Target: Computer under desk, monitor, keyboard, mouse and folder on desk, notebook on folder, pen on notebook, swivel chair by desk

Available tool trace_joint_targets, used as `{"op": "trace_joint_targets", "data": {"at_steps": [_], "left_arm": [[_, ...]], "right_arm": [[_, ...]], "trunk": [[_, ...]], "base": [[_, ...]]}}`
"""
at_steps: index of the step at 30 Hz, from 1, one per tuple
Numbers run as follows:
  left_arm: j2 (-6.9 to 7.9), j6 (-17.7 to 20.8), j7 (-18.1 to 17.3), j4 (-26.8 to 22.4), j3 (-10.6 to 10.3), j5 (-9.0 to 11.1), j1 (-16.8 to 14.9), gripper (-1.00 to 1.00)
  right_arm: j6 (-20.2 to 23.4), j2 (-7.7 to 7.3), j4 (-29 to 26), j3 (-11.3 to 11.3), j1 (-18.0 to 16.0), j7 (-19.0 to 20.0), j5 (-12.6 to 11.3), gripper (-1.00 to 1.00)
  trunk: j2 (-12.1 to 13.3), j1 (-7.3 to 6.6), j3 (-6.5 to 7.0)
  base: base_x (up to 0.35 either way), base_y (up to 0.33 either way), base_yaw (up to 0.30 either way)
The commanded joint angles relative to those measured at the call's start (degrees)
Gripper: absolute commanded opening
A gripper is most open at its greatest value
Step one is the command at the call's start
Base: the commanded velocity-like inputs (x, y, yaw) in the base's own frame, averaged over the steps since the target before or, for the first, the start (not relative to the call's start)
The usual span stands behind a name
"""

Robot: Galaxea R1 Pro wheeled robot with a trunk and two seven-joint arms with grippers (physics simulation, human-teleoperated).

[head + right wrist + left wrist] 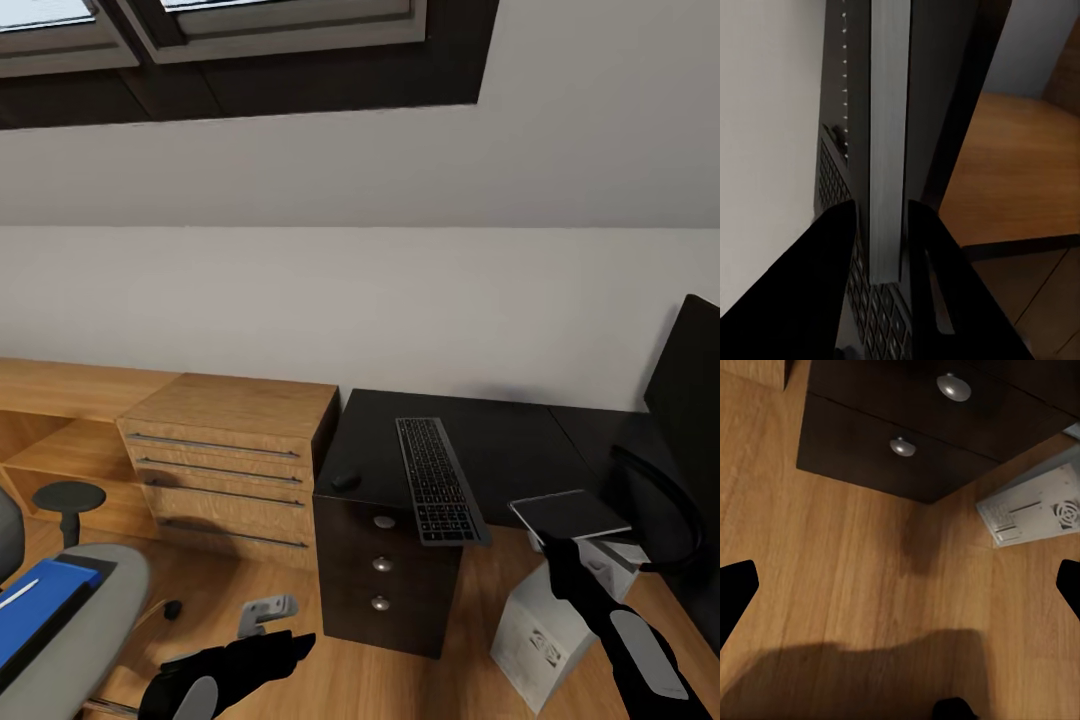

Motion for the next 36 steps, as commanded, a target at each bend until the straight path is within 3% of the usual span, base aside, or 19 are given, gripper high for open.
{"op": "trace_joint_targets", "data": {"at_steps": [1, 18, 25, 36], "left_arm": [[0.06, 0.11, 0.53, -0.06, -0.30, 0.59, -0.05, 1.00], [0.27, 0.06, 0.36, 0.28, -1.26, 0.61, -0.05, 1.00], [0.36, 0.06, 0.31, 0.37, -2.77, 0.57, -0.05, 1.00], [0.36, 0.06, 0.41, 0.38, -2.83, 0.57, -0.05, 1.00]], "right_arm": [[0.63, 0.02, 0.01, -0.16, -0.04, 0.18, -0.30, -1.00], [2.29, 0.09, -0.01, -0.16, -0.04, 0.20, -0.32, -1.00], [2.30, 0.23, 0.02, -0.16, -0.04, 0.20, -0.30, -1.00], [2.30, 0.26, -0.01, -0.16, -0.04, 0.20, -0.30, -1.00]], "trunk": [[-0.03, 0.00, -0.06], [-0.03, 0.00, -0.06], [-0.03, 0.00, -0.06], [-0.03, 0.00, -0.06]], "base": [[0.000, 0.000, 0.000], [0.065, 0.000, 0.000], [0.073, 0.004, 0.000], [0.003, 0.003, 0.000]]}}
